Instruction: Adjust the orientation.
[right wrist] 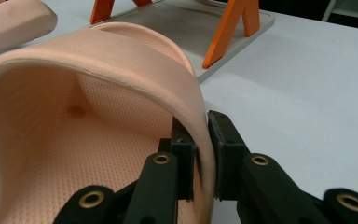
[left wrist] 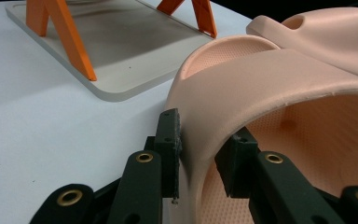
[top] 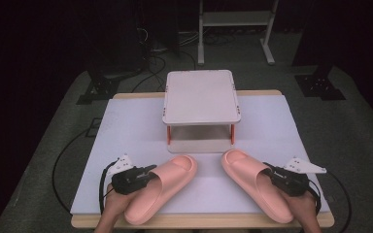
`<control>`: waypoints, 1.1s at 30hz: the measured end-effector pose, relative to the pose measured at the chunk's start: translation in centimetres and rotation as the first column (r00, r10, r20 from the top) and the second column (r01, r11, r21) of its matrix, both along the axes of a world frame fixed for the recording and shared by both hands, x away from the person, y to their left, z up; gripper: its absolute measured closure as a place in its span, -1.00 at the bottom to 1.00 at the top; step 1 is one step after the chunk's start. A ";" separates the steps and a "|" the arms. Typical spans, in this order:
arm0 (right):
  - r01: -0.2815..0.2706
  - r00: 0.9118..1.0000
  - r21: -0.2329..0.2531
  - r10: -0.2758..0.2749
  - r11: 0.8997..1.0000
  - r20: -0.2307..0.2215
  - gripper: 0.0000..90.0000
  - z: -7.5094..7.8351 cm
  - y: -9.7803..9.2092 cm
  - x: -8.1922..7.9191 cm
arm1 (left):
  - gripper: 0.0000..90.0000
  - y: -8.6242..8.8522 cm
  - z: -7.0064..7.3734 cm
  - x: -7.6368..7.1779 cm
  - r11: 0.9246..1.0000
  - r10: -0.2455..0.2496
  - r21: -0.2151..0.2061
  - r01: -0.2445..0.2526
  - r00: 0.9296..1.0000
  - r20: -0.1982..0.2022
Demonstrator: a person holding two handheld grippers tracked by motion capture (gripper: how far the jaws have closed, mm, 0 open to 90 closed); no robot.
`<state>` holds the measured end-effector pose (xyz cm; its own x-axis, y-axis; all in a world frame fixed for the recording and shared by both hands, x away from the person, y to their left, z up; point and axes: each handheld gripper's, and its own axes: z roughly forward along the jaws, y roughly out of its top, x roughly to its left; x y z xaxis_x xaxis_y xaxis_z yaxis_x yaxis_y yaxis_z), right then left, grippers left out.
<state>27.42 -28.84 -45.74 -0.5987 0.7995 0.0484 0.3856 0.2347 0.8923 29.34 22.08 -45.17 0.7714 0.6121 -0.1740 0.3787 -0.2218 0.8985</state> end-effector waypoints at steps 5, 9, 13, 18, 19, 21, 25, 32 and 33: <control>0.005 1.000 0.007 -0.005 1.000 0.004 0.79 0.1 0.0 0.0 | 0.60 0.4 0.2 -0.2 1.000 -0.001 -0.009 0.001 1.000 -0.001; 0.007 1.000 0.016 -0.007 1.000 0.008 0.80 0.3 0.0 -0.1 | 0.62 0.9 0.3 -0.4 1.000 0.006 -0.025 -0.006 1.000 0.005; 0.005 1.000 0.024 -0.005 1.000 0.015 0.80 0.6 0.2 -0.1 | 0.63 1.2 0.6 -0.5 0.999 0.008 -0.039 -0.007 1.000 0.010; 0.000 1.000 0.027 -0.001 1.000 0.019 0.80 0.7 0.2 -0.2 | 0.63 1.2 0.9 -0.7 0.999 0.008 -0.042 -0.008 1.000 0.013; 0.001 1.000 0.029 -0.002 1.000 0.019 0.80 0.7 0.2 -0.3 | 0.63 1.2 1.0 -0.7 0.999 0.006 -0.042 -0.005 1.000 0.018; 0.002 1.000 0.034 -0.003 0.999 0.024 0.80 0.9 0.1 -0.3 | 0.63 1.1 1.2 -0.8 0.999 0.006 -0.047 -0.005 1.000 0.020; 0.000 0.999 0.046 -0.002 0.999 0.035 0.80 1.3 0.2 -0.5 | 0.63 1.4 1.4 -1.0 0.998 0.015 -0.054 -0.013 1.000 0.026; -0.008 0.999 0.044 0.007 0.999 0.034 0.80 1.3 0.3 -0.6 | 0.63 1.6 1.5 -1.0 0.998 0.019 -0.060 -0.018 0.999 0.029; -0.010 0.999 0.044 0.009 0.999 0.037 0.80 1.3 0.4 -0.6 | 0.63 1.6 1.5 -1.1 0.998 0.019 -0.058 -0.017 0.999 0.029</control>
